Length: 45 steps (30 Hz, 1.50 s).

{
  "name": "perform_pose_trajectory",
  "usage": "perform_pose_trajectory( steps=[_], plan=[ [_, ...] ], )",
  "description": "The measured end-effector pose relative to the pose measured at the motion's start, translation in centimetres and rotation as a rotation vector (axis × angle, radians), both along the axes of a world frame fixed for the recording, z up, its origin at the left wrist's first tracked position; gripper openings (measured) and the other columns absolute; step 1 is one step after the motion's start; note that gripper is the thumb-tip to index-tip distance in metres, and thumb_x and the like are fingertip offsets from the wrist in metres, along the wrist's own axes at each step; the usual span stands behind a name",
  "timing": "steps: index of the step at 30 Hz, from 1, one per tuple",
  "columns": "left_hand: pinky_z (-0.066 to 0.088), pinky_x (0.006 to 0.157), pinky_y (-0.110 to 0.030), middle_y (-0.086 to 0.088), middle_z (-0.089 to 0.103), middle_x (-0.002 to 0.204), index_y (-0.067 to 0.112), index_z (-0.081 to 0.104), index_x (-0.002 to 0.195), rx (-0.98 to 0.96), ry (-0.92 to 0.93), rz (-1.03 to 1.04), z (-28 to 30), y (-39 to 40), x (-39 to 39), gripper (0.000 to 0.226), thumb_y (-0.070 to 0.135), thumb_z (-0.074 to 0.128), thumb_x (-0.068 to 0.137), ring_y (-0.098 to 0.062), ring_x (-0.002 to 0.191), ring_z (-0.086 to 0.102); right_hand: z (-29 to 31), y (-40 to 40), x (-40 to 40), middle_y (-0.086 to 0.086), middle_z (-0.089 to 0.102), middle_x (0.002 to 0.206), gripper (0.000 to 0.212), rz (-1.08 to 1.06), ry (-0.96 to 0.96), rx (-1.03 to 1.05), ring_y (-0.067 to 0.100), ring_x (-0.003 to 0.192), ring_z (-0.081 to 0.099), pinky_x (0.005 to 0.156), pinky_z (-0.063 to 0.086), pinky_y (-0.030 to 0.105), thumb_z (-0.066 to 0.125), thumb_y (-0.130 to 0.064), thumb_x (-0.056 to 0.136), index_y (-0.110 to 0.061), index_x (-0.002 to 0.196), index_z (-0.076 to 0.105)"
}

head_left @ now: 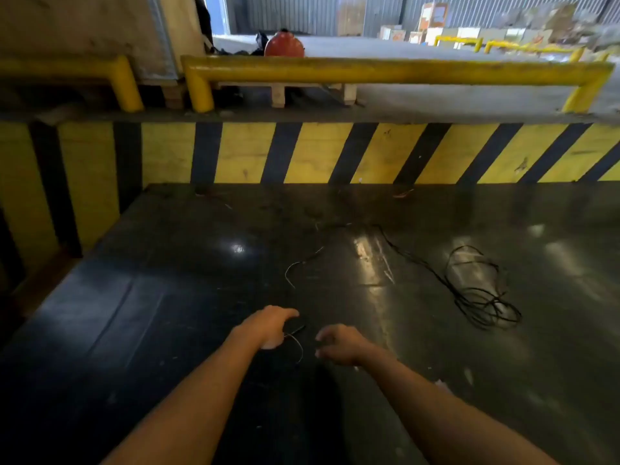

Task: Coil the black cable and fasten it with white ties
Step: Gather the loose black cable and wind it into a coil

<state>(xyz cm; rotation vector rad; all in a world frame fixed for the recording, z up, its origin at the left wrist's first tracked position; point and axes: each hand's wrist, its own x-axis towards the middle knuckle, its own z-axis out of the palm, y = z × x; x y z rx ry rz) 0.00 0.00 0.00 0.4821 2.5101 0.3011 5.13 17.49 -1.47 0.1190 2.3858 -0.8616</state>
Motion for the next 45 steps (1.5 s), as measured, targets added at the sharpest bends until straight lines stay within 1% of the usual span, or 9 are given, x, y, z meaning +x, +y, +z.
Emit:
perform_pose_trajectory(
  steps=[4,8,14,17,24,31,37,41,45],
  plan=[
    [0.045,0.099,-0.043,-0.008,0.054,0.133,0.026,0.05,0.13,0.062,-0.088,0.019,-2.7,-0.8,0.6,0.042,0.016,0.053,0.09,-0.022,0.116,0.054,-3.1,-3.2,0.6,0.009,0.051,0.131,0.054,-0.114,-0.033,-0.09,0.022,0.116,0.054,0.092,0.045,0.031,0.062,-0.022,0.085,-0.018,0.134,0.041],
    [0.049,0.092,-0.038,-0.005,0.064,0.113,0.019,0.064,0.112,0.164,-0.085,0.041,-2.6,-0.5,0.4,0.023,0.023,0.049,0.094,-0.015,0.097,0.06,-4.1,-3.8,0.5,0.002,0.057,0.098,0.018,-0.086,-0.037,-0.141,0.016,0.091,0.057,0.069,0.041,0.023,0.05,-0.023,0.092,-0.015,0.103,0.062],
    [0.049,0.055,-0.019,-0.005,0.068,0.08,0.009,0.063,0.098,0.527,-0.284,0.251,0.8,1.8,0.2,0.018,0.023,0.053,0.093,-0.012,0.058,0.063,-3.2,0.2,1.3,0.001,0.061,0.077,0.025,-0.336,0.255,-0.155,0.016,0.075,0.059,0.063,0.048,0.025,0.053,-0.027,0.091,-0.025,0.066,0.051],
    [0.052,0.061,-0.025,-0.004,0.07,0.079,0.004,0.061,0.105,0.808,-0.387,0.341,4.4,4.2,0.9,0.024,0.023,0.053,0.094,-0.013,0.059,0.064,-1.1,2.3,2.6,0.003,0.068,0.084,0.009,-0.547,0.372,-0.335,0.019,0.081,0.066,0.08,0.054,0.046,0.055,-0.026,0.09,-0.02,0.087,0.062],
    [0.051,0.054,-0.027,-0.012,0.067,0.081,0.002,0.055,0.097,1.109,-0.369,0.35,10.0,9.7,3.2,0.015,0.015,0.048,0.095,-0.013,0.051,0.062,5.4,3.0,5.9,-0.003,0.067,0.104,0.032,-0.465,0.559,-0.509,0.008,0.097,0.061,0.085,0.049,0.02,0.047,-0.004,0.088,-0.017,0.11,0.066],
    [0.051,0.064,-0.03,-0.01,0.069,0.101,0.01,0.057,0.108,0.925,-0.244,0.303,12.3,10.2,2.6,0.033,0.037,0.056,0.09,-0.017,0.069,0.066,9.1,7.0,7.0,0.009,0.064,0.076,0.023,-0.446,0.729,-0.585,0.022,0.077,0.06,0.081,0.048,0.043,0.051,-0.021,0.092,-0.008,0.084,0.067],
    [0.037,0.102,-0.041,-0.006,0.024,0.156,0.033,0.014,0.148,0.693,-0.06,0.073,13.0,10.2,1.3,0.092,0.045,0.07,0.076,-0.024,0.138,0.032,12.8,10.6,4.6,-0.009,0.05,0.057,0.024,-0.35,0.746,-0.804,0.011,0.06,0.049,0.065,0.041,0.033,0.045,-0.026,0.096,-0.02,0.083,0.064],
    [0.035,0.104,-0.04,0.0,0.04,0.146,0.032,0.033,0.142,0.727,-0.039,0.071,14.1,11.6,0.9,0.067,0.038,0.064,0.083,-0.021,0.135,0.037,14.4,12.3,4.1,-0.005,0.043,0.057,0.024,-0.211,0.688,-0.98,0.009,0.053,0.039,0.053,0.033,0.022,0.042,-0.02,0.096,-0.012,0.082,0.059],
    [0.045,0.1,-0.046,0.0,0.07,0.11,0.013,0.068,0.091,0.752,-0.117,0.127,14.5,12.3,1.4,0.033,0.039,0.048,0.092,-0.016,0.108,0.063,14.2,13.8,3.3,-0.008,0.043,0.056,0.025,-0.195,0.672,-1.024,0.005,0.05,0.036,0.049,0.029,0.018,0.041,-0.019,0.097,-0.013,0.08,0.059]
  ],
)
